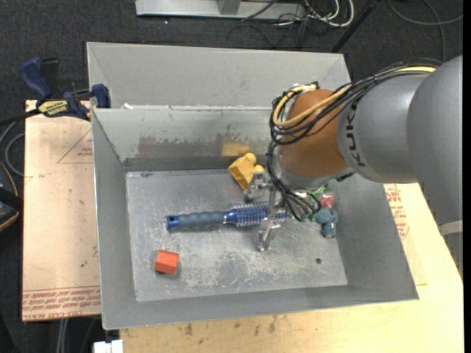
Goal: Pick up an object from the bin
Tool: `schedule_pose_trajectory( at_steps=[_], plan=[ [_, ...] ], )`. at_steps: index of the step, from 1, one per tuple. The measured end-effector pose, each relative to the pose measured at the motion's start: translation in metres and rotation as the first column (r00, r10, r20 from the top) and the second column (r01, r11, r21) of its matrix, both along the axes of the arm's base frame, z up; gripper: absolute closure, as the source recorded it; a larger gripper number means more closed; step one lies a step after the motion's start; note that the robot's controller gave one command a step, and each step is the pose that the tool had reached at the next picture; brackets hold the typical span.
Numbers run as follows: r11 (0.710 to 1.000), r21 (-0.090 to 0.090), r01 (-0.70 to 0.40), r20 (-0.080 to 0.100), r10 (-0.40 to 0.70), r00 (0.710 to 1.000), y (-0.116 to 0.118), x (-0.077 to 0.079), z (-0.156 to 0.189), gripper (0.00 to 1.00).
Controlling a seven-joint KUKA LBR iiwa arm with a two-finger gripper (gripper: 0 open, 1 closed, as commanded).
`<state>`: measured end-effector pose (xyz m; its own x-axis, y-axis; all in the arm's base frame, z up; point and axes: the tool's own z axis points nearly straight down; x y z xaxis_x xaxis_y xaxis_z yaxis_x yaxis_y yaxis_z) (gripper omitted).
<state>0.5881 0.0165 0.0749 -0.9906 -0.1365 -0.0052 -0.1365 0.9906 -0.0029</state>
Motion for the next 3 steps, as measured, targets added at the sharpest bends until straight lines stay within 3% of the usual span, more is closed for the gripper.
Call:
schedule_pose_trajectory(
  at_steps=[1, 2, 3],
  plan=[
    [1.000, 0.002, 0.000, -0.003, 0.000, 1.000, 0.000, 0.002, 0.003, 0.00],
    [1.000, 0.003, -0.001, 0.008, 0.001, 1.000, 0.001, 0.005, 0.006, 1.00],
    [1.000, 0.002, -0.002, 0.000, 0.002, 1.000, 0.001, 0.006, 0.049, 1.00]
  ],
)
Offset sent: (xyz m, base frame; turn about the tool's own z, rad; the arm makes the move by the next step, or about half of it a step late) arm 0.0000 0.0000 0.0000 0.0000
